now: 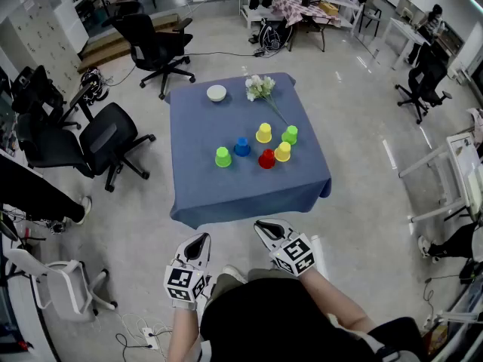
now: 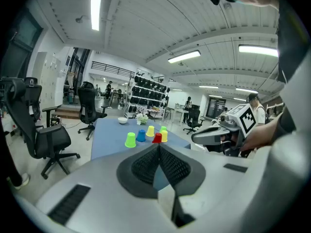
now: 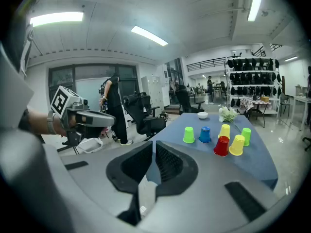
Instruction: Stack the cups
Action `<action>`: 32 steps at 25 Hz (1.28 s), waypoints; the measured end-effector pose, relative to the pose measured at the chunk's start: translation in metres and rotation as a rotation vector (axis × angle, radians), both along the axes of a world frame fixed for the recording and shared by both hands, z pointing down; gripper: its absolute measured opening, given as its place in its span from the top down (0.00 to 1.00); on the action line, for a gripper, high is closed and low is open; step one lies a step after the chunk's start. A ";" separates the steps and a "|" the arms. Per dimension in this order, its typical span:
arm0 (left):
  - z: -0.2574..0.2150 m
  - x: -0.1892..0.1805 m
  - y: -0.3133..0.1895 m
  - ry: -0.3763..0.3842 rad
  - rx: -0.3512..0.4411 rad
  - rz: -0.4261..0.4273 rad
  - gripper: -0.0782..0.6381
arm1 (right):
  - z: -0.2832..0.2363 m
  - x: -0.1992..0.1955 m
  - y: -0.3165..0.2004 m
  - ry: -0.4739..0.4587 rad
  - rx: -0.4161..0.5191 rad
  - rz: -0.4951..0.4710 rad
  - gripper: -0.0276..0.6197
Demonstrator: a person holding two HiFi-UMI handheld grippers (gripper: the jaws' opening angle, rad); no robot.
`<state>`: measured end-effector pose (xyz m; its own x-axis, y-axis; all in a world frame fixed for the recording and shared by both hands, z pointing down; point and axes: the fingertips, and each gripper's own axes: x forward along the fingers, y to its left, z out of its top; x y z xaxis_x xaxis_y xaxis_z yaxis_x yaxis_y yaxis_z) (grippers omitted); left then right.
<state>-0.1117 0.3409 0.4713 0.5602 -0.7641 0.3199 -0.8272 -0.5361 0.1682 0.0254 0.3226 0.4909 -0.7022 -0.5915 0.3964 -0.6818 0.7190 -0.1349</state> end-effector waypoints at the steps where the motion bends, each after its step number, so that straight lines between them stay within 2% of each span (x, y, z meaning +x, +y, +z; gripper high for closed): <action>1: 0.003 -0.008 -0.001 -0.001 -0.004 0.002 0.88 | 0.001 -0.009 -0.001 0.006 0.002 -0.001 0.91; 8: 0.009 -0.047 -0.013 -0.004 -0.008 0.021 0.88 | 0.005 -0.048 -0.006 0.030 0.000 0.017 0.91; 13: 0.007 -0.059 -0.024 -0.014 0.018 0.040 0.88 | 0.001 -0.051 -0.019 0.014 0.006 0.068 0.90; 18: 0.018 -0.074 -0.039 -0.006 -0.013 0.001 0.88 | 0.012 -0.043 -0.040 0.009 -0.026 0.128 0.90; 22: 0.028 -0.074 -0.059 -0.009 -0.042 -0.005 0.88 | 0.024 -0.040 -0.067 0.001 -0.074 0.154 0.90; 27: 0.030 -0.067 -0.102 -0.030 -0.067 -0.021 0.88 | 0.026 -0.035 -0.114 -0.008 -0.088 0.133 0.90; 32: 0.025 -0.043 -0.154 -0.051 -0.099 -0.025 0.88 | 0.022 -0.018 -0.171 -0.023 -0.113 0.105 0.90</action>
